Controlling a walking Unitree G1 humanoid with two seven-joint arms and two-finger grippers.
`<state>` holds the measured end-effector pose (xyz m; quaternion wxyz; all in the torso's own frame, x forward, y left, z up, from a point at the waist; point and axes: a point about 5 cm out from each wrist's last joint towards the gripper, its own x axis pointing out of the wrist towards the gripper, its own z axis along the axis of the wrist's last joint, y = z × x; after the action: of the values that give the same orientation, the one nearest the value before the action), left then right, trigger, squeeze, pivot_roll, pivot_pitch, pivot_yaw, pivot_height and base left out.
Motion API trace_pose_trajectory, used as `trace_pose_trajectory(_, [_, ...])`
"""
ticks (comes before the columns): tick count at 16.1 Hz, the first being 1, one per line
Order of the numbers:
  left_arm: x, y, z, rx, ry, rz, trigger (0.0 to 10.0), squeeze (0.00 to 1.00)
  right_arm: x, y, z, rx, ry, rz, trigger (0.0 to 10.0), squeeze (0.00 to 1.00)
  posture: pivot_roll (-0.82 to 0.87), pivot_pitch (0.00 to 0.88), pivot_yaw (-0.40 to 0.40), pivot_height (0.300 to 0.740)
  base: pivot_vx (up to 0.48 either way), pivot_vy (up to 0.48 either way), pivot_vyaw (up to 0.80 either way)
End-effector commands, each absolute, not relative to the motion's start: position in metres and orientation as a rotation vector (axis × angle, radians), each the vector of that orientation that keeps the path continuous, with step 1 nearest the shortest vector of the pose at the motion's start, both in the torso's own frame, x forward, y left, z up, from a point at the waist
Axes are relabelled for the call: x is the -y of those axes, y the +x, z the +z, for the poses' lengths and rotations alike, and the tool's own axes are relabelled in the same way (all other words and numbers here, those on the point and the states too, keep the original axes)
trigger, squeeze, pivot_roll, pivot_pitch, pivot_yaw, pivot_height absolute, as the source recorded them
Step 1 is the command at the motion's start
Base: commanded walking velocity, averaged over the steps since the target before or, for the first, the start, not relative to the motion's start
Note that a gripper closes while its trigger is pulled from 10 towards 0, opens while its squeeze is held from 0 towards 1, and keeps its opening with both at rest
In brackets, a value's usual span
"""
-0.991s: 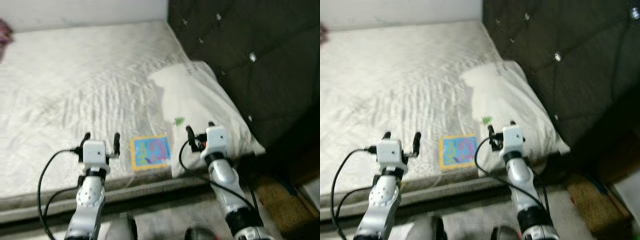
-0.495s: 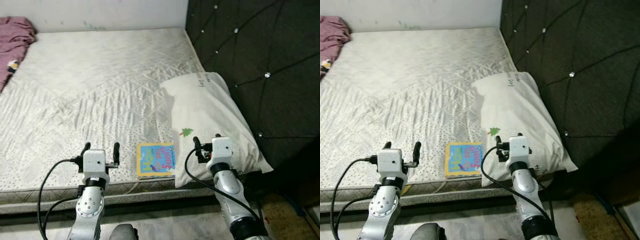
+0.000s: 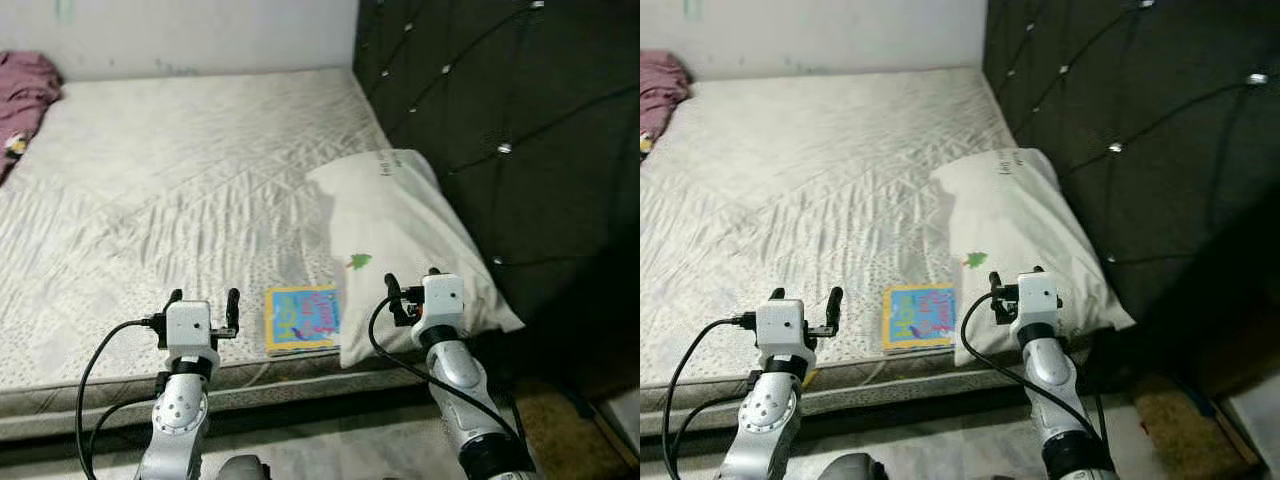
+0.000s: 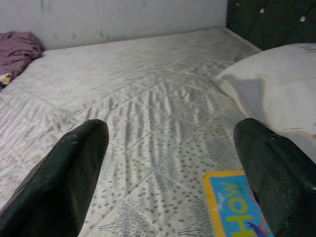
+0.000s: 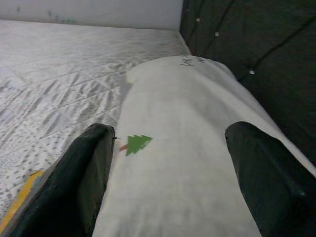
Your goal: Clean up the room
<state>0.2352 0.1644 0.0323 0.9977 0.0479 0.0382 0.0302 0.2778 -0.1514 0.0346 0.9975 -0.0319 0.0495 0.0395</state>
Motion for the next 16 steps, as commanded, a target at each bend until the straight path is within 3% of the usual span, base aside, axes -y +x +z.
trace_pose_trajectory(1, [-0.1649,0.2381,0.0351,-0.071,0.088,0.056,10.0,0.0,0.1521,0.2802,0.0345,-0.109,-0.061,0.081,10.0,0.0,-0.01,0.0,0.015,0.74,0.0,0.48,-0.73])
trace_pose_trajectory(16, [-0.1674,0.2432,0.0398,-0.068,0.04,0.061,10.0,0.0,0.1509,0.2855,0.038,-0.096,-0.078,0.105,10.0,0.0,-0.02,0.0,0.012,0.74,0.0,0.471,-0.04])
